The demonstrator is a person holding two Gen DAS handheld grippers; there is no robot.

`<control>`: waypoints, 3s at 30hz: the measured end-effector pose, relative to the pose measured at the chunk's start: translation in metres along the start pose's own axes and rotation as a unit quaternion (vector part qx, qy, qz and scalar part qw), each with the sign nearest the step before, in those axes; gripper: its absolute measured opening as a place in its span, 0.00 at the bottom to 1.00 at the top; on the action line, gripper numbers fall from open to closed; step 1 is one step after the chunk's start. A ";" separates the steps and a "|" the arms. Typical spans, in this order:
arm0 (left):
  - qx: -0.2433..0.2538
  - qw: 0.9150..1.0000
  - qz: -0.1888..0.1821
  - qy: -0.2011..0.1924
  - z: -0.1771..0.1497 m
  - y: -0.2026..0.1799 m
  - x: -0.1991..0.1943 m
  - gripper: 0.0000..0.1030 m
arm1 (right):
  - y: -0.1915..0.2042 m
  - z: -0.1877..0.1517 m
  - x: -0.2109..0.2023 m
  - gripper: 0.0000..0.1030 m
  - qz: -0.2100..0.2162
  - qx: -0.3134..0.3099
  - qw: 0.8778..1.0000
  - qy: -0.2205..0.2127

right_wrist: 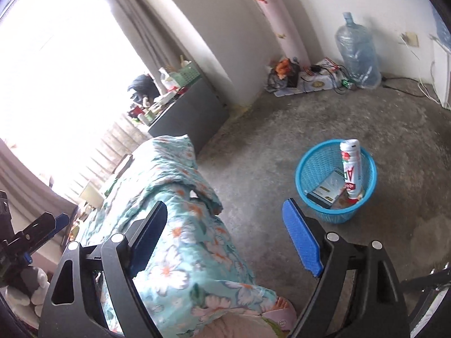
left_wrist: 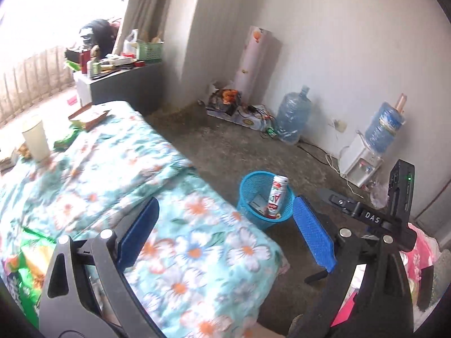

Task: Collect trash
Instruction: 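Move both tools back to the bed toward the snack bags, then grasp the pink and green snack bags with the left tool while the right tool grasps the red-green chip bag, then carry the snack bags with both tools over the blue wastebasket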

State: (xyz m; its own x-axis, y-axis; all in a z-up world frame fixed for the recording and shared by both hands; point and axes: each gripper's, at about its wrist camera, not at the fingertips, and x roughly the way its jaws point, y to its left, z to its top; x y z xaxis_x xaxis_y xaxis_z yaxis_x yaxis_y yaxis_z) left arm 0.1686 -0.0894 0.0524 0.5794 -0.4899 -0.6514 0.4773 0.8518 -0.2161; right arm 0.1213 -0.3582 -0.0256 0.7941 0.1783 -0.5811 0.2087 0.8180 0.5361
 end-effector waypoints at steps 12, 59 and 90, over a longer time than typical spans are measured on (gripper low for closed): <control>-0.190 0.956 0.202 -0.092 -0.105 0.155 -0.171 0.89 | 0.125 -0.044 0.021 0.80 0.160 -0.066 0.978 0.118; -0.503 0.863 0.035 -0.029 -0.209 0.319 -0.128 0.44 | 0.191 -0.136 0.122 0.33 0.208 0.047 0.913 0.346; -0.529 0.841 -0.060 -0.095 -0.202 0.283 -0.096 0.08 | 0.125 -0.119 0.127 0.28 0.245 0.094 0.908 0.327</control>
State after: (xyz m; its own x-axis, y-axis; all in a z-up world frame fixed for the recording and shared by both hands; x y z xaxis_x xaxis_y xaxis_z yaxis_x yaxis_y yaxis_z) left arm 0.1146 0.2365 -0.0929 0.7117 -0.5193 -0.4730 -0.2570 0.4343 -0.8634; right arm 0.1801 -0.1689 -0.1051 0.3210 0.8327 -0.4511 0.0649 0.4559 0.8877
